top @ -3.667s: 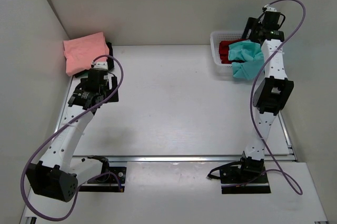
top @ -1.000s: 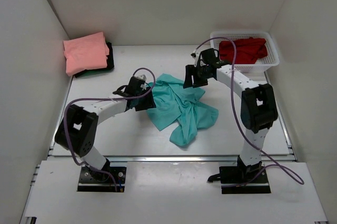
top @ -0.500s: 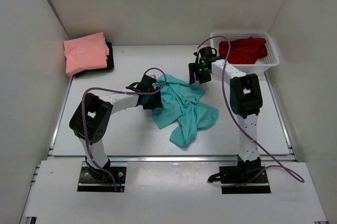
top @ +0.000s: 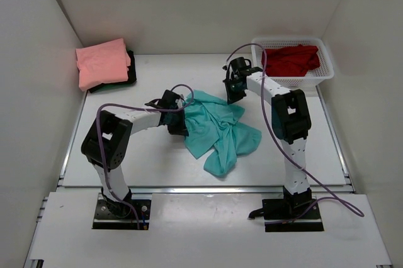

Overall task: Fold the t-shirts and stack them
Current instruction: Flatten out the tshirt

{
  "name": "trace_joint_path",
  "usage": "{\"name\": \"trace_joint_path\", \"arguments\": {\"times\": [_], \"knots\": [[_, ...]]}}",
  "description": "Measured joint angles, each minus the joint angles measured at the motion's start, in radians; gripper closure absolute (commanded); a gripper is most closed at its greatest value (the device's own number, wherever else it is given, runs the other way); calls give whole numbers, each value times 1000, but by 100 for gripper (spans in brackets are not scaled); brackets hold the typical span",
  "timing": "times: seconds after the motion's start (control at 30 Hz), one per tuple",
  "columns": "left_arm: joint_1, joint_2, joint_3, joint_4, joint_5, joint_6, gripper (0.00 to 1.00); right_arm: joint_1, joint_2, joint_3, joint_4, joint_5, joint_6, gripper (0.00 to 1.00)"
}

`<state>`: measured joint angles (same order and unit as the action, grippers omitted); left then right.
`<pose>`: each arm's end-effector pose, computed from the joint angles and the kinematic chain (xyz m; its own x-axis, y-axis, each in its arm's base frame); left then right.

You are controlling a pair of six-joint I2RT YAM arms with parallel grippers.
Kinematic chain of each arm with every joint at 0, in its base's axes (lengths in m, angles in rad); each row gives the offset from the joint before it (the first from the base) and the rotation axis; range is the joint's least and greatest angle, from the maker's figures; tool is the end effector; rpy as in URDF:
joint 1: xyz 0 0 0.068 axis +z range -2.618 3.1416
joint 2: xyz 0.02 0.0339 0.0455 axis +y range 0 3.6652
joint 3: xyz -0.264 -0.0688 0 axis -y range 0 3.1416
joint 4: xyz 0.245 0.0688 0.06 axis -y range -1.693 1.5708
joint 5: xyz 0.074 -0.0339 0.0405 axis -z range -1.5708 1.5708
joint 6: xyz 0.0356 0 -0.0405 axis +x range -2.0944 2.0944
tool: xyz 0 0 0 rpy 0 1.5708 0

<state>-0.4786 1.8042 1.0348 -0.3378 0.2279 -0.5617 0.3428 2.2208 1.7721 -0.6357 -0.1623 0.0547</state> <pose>0.3047 -0.1671 0.1458 -0.9587 -0.0871 -0.2708 0.0327 0.9119 -0.4092 0.4478 0.1659 0.1750 -0.8534 -0.2473 -0.4589 -0.3567 0.9189 0.1682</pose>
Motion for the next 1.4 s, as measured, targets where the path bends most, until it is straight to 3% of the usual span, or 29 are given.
{"name": "trace_joint_path", "arguments": {"times": [0.23,0.53,0.63,0.73,0.83,0.97,1.1,1.2,1.37,1.4], "knots": [[43,-229,-21,-165,-34,68,100,-54,-232,30,-57,89,-31,100],[35,-471,270,-316,-38,147,100,-101,-912,-72,31,291,-130,100],[26,-539,327,-356,-18,158,100,-118,-1048,-67,71,340,-156,100],[27,-607,364,-399,7,162,100,-249,-1105,10,87,343,-161,99],[24,-677,423,-422,63,144,100,-322,-1054,169,117,338,-161,100],[40,-716,447,-418,87,93,100,-190,-927,326,190,373,-182,100],[82,-755,428,-388,94,29,100,-114,-785,367,251,338,-162,100],[125,-799,342,-340,75,-5,100,-100,-644,388,286,299,-135,100],[240,-855,72,-289,-65,-49,100,-71,-192,609,307,195,-89,100],[266,-852,18,-284,-92,-53,100,-64,-89,671,309,173,-77,84]]}}
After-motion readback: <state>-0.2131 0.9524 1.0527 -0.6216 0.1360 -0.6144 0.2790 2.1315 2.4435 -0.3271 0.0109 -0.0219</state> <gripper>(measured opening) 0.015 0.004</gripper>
